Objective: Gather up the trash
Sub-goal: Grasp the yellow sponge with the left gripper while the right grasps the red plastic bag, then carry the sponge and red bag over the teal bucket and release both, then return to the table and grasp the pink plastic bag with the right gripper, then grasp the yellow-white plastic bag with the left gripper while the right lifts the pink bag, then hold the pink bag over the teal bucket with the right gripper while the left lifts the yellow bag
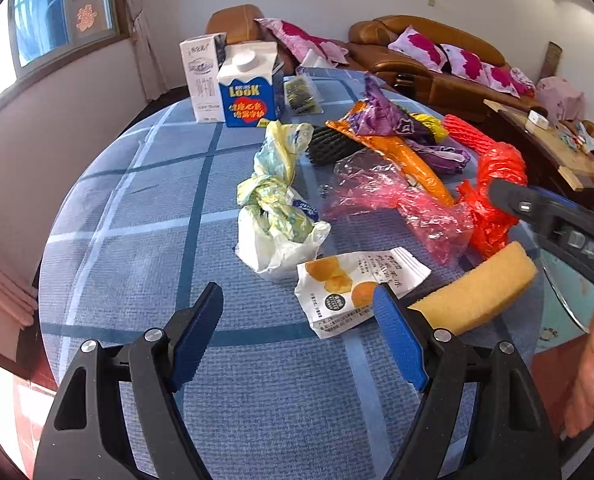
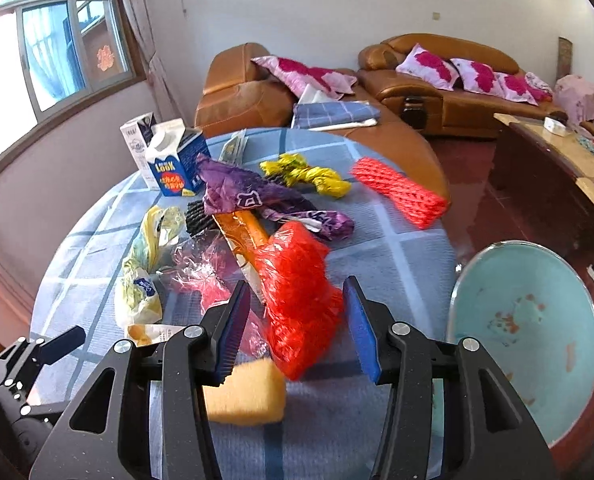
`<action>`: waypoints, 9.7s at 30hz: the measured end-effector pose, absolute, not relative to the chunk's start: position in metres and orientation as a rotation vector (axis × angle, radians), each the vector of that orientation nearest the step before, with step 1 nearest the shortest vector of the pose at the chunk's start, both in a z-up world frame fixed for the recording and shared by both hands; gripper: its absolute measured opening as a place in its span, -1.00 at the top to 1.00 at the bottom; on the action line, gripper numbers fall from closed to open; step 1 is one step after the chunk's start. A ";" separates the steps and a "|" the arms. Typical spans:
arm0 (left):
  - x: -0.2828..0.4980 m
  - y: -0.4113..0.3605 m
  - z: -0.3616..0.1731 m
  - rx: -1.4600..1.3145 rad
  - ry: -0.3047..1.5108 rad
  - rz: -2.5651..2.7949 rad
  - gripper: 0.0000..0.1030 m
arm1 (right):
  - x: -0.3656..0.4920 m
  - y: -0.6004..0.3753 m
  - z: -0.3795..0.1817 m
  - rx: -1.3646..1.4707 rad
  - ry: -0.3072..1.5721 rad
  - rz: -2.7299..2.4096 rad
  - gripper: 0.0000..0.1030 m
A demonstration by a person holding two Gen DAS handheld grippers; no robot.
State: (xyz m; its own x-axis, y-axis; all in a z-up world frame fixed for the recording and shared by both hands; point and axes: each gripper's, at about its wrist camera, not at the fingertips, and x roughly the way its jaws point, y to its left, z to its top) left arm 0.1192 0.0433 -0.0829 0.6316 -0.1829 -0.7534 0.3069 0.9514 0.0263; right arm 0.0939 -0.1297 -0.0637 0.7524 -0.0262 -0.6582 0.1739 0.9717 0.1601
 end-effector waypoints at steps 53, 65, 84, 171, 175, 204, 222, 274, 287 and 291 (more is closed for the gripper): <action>0.065 -0.055 -0.042 0.235 0.737 -0.551 0.31 | -0.045 -0.223 -0.019 0.335 0.559 -0.269 0.73; 0.044 -0.099 -0.020 0.271 0.693 -0.543 0.30 | -0.064 -0.254 -0.021 0.346 0.527 -0.374 0.73; 0.036 -0.138 -0.007 0.293 0.652 -0.590 0.30 | -0.059 -0.285 -0.044 0.354 0.569 -0.484 0.73; 0.116 0.048 -0.077 0.141 0.817 -0.092 -0.84 | -0.005 -0.209 -0.067 0.195 0.572 -0.428 -0.64; 0.121 0.062 -0.082 0.158 0.831 -0.082 -0.84 | 0.018 -0.181 -0.067 0.159 0.596 -0.339 -0.53; 0.164 0.119 -0.079 0.088 0.852 -0.011 -0.84 | 0.130 -0.085 -0.075 0.086 0.748 0.067 -0.05; 0.182 0.101 -0.067 0.066 0.840 -0.059 -0.84 | 0.110 -0.088 -0.048 0.059 0.652 0.064 0.46; 0.129 0.023 -0.042 0.138 0.762 -0.124 0.23 | -0.010 -0.190 -0.042 0.125 0.521 -0.443 0.46; 0.092 0.003 -0.038 0.156 0.753 -0.155 0.23 | -0.036 -0.191 -0.040 0.138 0.498 -0.433 0.46; 0.082 -0.006 -0.034 0.170 0.737 -0.169 0.23 | -0.045 -0.195 -0.040 0.142 0.491 -0.442 0.46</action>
